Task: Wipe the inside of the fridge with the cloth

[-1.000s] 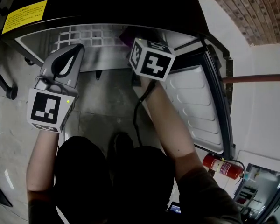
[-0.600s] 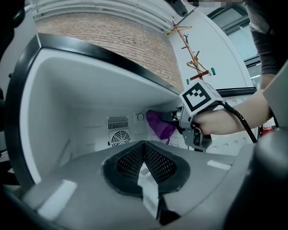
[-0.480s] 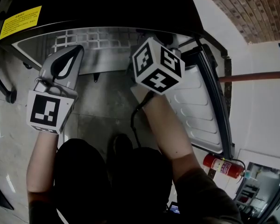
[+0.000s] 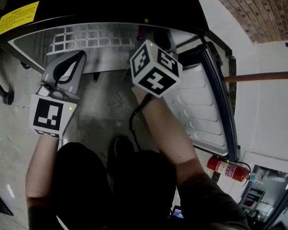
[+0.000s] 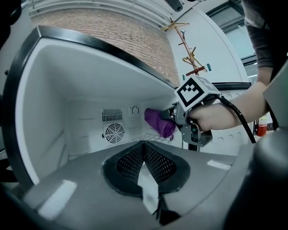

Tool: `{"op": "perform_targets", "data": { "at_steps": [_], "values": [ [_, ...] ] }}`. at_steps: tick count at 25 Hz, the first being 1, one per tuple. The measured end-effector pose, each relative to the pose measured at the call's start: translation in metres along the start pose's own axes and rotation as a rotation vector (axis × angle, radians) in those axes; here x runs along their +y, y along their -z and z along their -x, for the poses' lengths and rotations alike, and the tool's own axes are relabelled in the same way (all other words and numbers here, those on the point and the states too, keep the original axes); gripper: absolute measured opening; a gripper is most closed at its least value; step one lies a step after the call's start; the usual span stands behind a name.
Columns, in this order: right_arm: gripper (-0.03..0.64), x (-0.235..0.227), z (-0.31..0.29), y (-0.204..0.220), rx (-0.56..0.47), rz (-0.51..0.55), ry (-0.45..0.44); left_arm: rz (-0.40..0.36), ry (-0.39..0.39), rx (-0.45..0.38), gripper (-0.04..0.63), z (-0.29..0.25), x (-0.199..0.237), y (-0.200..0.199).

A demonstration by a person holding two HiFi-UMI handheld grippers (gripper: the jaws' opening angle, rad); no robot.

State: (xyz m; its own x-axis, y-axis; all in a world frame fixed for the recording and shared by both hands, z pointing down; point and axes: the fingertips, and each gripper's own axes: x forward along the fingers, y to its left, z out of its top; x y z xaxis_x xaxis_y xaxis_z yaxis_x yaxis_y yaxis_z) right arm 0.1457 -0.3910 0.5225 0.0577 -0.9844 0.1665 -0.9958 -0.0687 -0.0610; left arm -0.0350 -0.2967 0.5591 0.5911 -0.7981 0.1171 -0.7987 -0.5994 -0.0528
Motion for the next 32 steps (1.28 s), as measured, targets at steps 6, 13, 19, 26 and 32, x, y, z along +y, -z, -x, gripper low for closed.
{"op": "perform_targets", "data": {
  "at_steps": [6,13,19,26,32],
  "values": [
    [0.055,-0.007,0.002,0.033,0.103,-0.043,0.026,-0.003,-0.001,0.018,0.018,0.007,-0.002,0.009],
    [0.055,0.032,0.035,0.025,-0.028,0.064,-0.227,-0.008,0.013,0.053,0.017,0.019,-0.001,0.025],
    [0.055,0.064,0.08,0.093,0.038,0.223,-0.462,0.001,0.018,0.096,0.018,0.036,0.002,0.062],
    [0.055,0.112,0.089,0.182,0.133,0.322,-0.635,0.005,-0.014,0.127,0.018,0.055,0.006,0.103],
    [0.055,0.176,0.056,0.213,0.231,0.18,-0.784,0.033,-0.125,0.126,0.018,0.072,0.036,0.111]
  ]
}}
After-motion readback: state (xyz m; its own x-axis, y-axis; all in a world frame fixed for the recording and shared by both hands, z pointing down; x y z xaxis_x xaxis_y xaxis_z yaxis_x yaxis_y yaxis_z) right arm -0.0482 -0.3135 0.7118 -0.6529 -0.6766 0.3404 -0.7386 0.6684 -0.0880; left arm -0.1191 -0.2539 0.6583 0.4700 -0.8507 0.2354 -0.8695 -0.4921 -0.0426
